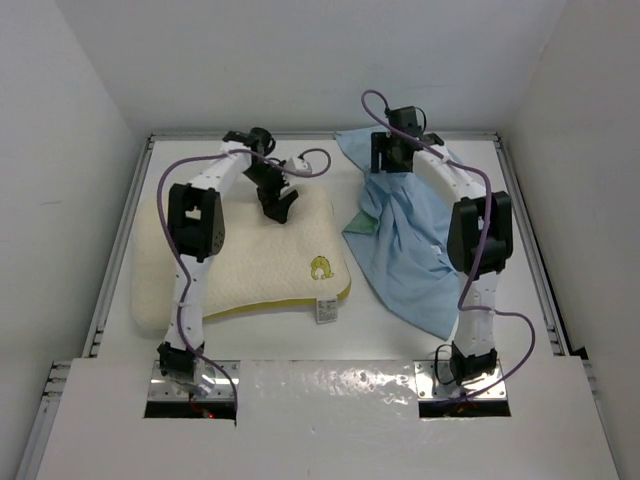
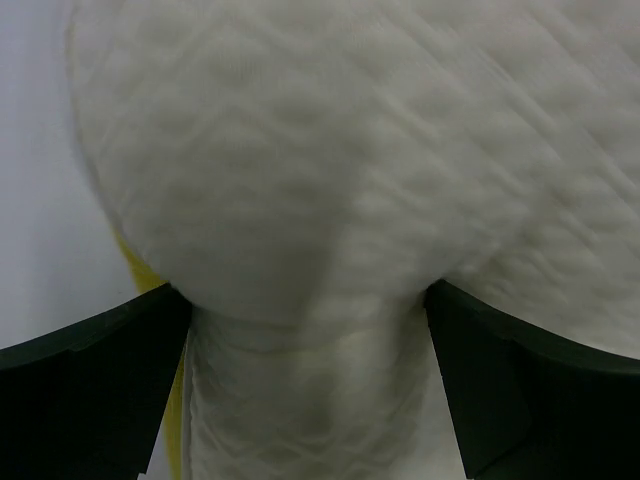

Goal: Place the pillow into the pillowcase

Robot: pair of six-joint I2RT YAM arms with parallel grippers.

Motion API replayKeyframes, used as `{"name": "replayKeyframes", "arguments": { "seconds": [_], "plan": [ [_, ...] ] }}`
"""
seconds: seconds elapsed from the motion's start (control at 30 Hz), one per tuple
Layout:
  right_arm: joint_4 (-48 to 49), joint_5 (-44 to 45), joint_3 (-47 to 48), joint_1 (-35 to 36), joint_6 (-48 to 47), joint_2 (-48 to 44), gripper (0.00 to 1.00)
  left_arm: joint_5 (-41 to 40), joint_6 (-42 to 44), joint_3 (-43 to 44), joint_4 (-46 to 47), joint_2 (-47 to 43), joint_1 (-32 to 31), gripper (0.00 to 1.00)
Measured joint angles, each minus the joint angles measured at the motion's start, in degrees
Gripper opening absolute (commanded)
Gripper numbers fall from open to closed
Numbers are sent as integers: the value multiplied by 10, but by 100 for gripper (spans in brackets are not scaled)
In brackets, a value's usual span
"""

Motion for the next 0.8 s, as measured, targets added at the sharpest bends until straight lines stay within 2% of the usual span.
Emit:
{"name": "replayKeyframes", "arguments": {
  "seconds": [0.03,0.07,0.1,0.17,0.2,0.23,0.3,0.33,0.4,0.47,0.57,0.7,0.8],
  "plan": [
    [-2,4,-14,-1,-5,-8,53,-3,-6,-7,7,17,-4,100],
    [1,10,-40,-1,-9,-21,37,-5,-15,-20,21,21,-5,100],
    [4,15,-74,-2,-16,-40,29,-7,-21,-33,35,16,-3,100],
    [-1,17,-137,-4,-24,-77,25,-9,-33,-53,62,-2,-1,99],
    [-1,19,-162,-5,-29,-94,31,-12,-39,-67,76,-13,1,94],
    [0,20,-189,-6,-34,-112,35,-13,-43,-81,87,-20,2,69],
    [4,26,-229,-8,-49,-141,44,-11,-51,-105,101,-26,0,38],
    [6,28,-241,-8,-54,-150,49,-9,-52,-113,104,-26,0,0],
    [12,30,-246,-8,-69,-155,58,-2,-55,-123,103,-27,0,0],
    [23,30,-244,-8,-81,-152,59,5,-55,-128,107,-29,0,0],
    [30,37,-219,-8,-98,-134,71,14,-55,-154,121,-47,1,0],
    [50,57,-172,-8,-132,-93,73,22,-55,-191,134,-87,0,0],
    [61,70,-142,-8,-157,-60,69,16,-53,-226,132,-136,-6,0]
  ]
}}
